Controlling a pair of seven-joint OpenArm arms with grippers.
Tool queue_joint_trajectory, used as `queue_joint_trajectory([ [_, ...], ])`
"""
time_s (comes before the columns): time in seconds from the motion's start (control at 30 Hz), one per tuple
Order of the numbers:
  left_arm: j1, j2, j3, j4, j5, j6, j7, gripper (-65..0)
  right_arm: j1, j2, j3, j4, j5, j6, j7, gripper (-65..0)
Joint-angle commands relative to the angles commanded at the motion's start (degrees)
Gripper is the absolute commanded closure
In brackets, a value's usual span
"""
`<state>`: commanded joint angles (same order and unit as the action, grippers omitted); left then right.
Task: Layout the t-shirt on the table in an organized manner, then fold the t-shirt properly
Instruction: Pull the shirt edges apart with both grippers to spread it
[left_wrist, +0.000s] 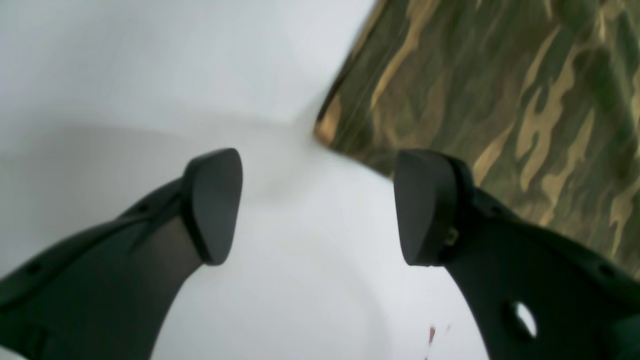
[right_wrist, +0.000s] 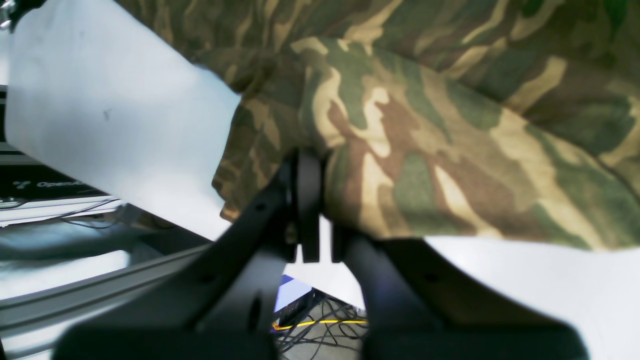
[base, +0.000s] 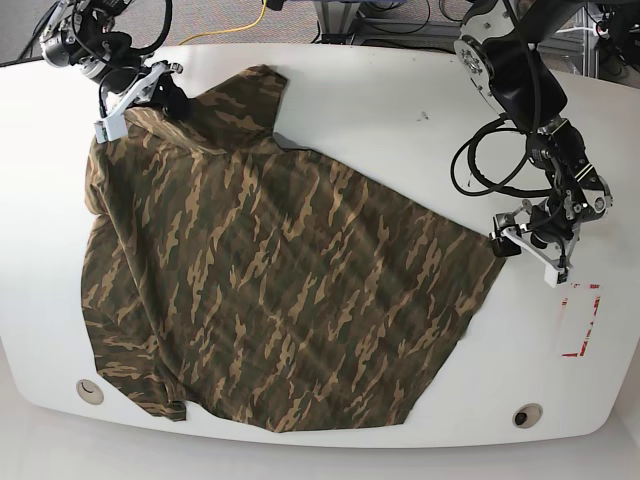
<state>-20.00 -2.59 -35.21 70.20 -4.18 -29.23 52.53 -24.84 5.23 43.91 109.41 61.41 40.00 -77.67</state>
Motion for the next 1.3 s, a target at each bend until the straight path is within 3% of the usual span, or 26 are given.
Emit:
queue_joint_trajectory([
  [0.5, -4.57, 0.09, 0.35, -12.04, 0.00, -0.09, -3.16, -42.2, -0.53, 0.09, 0.09, 0.09, 2.73, 0.00, 0.00, 0.0],
  [0.57, -4.57, 0.09, 0.35, -11.69, 0.00, -0.09, -2.64, -36.3, -0.53, 0.09, 0.18, 0.09, 2.64, 0.00, 0.00, 0.0],
  [0.7, -4.57, 0.09, 0.44, -11.69, 0.00, -0.09, -2.20, -13.3, -0.18, 0.09, 2.73, 0.09, 2.37, 0.00, 0.00, 0.0],
  [0.8, -4.57, 0.09, 0.44, -11.69, 0.00, -0.09, -2.29, -0.7, 0.00, 0.26, 3.69, 0.09, 2.29, 0.00, 0.00, 0.0],
  [1.1, -2.81, -0.35, 0.18, -5.89, 0.09, -0.18, -1.85, 0.0, 0.26, 3.16, 6.42, 0.35, 3.25, 0.00, 0.09, 0.0],
  [1.2, 0.00, -0.44, 0.18, 0.70, 0.00, -0.44, 0.70, 0.0, -1.05, 3.69, 8.35, 1.23, 4.75, 0.00, 0.09, 0.0],
  [1.3, 2.37, -1.14, 0.26, 7.65, 0.00, -3.25, 5.01, 0.0, -2.90, 3.69, 9.93, 2.29, 6.68, 0.00, 0.09, 0.0],
])
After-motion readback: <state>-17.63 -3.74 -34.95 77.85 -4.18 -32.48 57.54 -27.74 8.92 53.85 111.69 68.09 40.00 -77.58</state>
